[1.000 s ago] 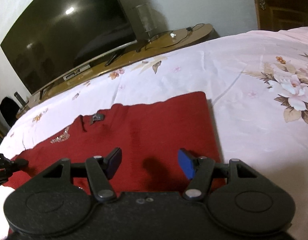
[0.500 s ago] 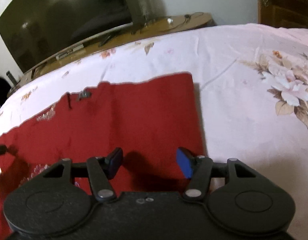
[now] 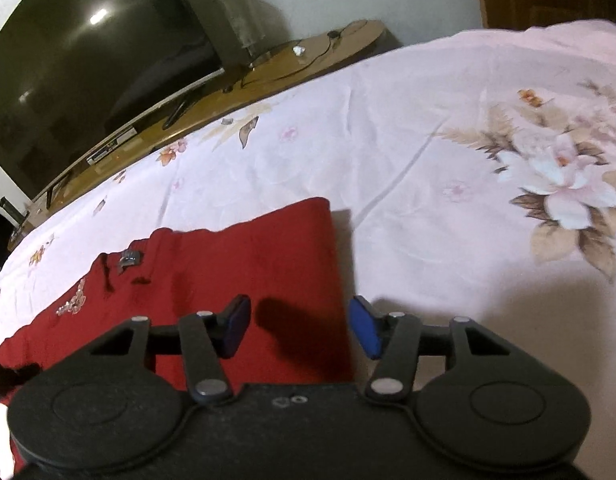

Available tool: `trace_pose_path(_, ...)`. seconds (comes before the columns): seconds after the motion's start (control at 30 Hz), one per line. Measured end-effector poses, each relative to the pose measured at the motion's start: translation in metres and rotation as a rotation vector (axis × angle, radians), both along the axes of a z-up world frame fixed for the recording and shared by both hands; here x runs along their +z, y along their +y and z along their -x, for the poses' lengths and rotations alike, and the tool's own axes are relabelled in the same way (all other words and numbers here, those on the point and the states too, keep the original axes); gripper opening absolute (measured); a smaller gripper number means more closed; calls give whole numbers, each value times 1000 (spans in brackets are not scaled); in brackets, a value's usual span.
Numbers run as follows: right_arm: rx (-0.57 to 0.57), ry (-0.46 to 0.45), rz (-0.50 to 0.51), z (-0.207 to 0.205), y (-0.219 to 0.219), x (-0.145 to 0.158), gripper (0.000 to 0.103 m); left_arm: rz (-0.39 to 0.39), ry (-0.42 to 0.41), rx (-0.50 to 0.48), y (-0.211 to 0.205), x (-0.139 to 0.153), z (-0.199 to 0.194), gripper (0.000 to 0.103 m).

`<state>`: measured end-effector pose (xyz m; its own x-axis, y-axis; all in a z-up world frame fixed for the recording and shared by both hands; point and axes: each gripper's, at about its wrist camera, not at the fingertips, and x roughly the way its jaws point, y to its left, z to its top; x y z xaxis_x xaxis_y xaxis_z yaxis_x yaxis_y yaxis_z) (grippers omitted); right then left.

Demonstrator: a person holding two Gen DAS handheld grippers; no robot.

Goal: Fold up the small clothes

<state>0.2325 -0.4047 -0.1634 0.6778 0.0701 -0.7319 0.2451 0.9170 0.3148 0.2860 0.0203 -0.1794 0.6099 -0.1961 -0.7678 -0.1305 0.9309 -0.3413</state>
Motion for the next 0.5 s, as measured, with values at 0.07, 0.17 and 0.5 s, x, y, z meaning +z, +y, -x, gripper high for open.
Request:
trace_pose_path(0.07, -3, 9, -22, -10, -3, -6, 53, 2, 9, 7, 0, 3, 1, 4)
trace_pose_path(0.17, -16, -2, -45, -22, -8, -11, 52, -20, -21, 6, -4, 14, 4, 4)
trace_pose_path(0.5, -23, -13, 46, -32, -12, -10, 11, -42, -24, 43, -3, 8, -5, 4)
